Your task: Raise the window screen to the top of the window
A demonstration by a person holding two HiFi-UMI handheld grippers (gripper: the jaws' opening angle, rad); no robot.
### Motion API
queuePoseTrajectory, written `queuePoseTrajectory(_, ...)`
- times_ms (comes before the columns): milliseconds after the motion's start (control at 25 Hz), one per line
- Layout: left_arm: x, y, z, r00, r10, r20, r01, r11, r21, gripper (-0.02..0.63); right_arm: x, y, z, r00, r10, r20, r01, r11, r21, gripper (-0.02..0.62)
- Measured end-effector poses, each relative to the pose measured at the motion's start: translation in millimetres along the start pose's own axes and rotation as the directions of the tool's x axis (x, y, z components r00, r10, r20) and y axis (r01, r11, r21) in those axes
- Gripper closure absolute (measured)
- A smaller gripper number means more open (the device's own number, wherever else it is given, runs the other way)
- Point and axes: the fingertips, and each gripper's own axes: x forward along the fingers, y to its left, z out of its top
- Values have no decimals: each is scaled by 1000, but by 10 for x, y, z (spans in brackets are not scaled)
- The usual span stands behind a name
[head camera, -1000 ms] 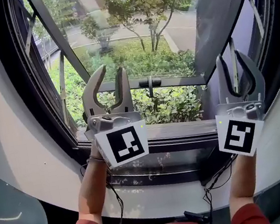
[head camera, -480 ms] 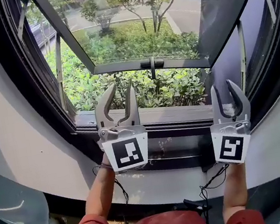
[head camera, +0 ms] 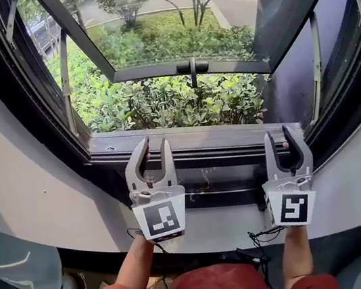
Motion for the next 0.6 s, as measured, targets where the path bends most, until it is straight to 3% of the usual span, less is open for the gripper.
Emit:
queuePoseTrajectory(320, -289, -119, -496, 996, -13, -91, 4, 995, -97, 495, -226, 219, -387, 998, -7, -56, 13, 994, 112, 449)
queuePoseTrajectory(600, -453, -222, -752, 991, -20, -132, 7, 995, -97, 495, -291, 465, -530, 994, 41, -98, -28, 992, 127, 449)
